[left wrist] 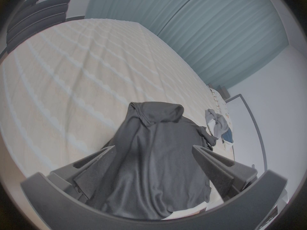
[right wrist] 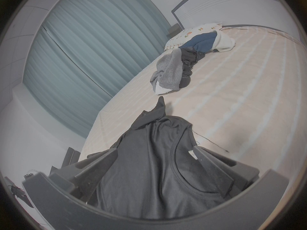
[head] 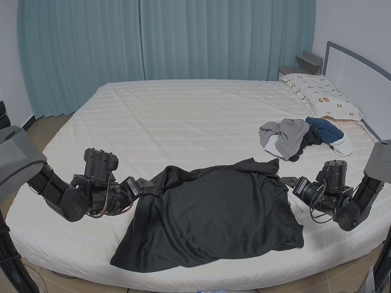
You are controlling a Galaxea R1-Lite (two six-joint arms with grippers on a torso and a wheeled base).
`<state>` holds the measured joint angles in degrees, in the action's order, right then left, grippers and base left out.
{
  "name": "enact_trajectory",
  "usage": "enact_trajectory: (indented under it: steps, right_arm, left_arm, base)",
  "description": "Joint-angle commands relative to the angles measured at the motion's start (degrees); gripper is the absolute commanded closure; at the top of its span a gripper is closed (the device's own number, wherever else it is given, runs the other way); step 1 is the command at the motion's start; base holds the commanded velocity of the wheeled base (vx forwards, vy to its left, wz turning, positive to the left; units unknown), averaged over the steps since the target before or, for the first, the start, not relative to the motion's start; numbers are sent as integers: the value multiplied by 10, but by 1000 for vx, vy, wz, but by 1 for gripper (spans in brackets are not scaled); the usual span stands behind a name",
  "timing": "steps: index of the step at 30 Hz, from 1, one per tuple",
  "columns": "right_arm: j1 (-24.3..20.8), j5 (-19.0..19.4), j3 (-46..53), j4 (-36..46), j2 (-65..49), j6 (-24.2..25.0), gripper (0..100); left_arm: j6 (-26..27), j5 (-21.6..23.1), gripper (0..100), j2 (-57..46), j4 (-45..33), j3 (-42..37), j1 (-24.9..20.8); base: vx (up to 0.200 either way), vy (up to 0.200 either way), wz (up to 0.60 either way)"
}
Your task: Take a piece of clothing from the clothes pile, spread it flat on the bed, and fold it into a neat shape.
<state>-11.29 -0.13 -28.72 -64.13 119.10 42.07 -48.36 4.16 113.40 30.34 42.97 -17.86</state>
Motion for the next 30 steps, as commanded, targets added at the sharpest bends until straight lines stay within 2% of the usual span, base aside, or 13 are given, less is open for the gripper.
enact_trajectory:
  steps: [1,5,10,16,21,24,30]
  right_arm:
    - [-9,0,108,-79,-29,6,0]
    - [-13,-3,154,-139,-21,6,0]
    - [-30,2,191,-173,-12,6,0]
    - [-62,-5,199,-177,15,6,0]
    - [-58,-4,220,-220,19,6,0]
    - [-51,-4,241,-253,21,5,0]
    - [-43,1,243,-253,24,8,0]
  left_arm:
    - [-24,2,0,-56,48,-86,-33]
    - [-31,1,0,-56,82,-132,-49]
    - [-82,0,0,-62,143,-183,-58]
    - [-107,2,0,-79,148,-210,-67]
    - [-110,3,0,-78,148,-215,-72]
    - [-127,4,0,-79,148,-213,-72]
    - [-127,6,0,-76,149,-215,-71]
  base:
    - [0,0,0]
    - [0,0,0]
    - [0,0,0]
    - [0,0,0]
    - [0,0,0]
    - [-200,0,0]
    - [-200,0,0]
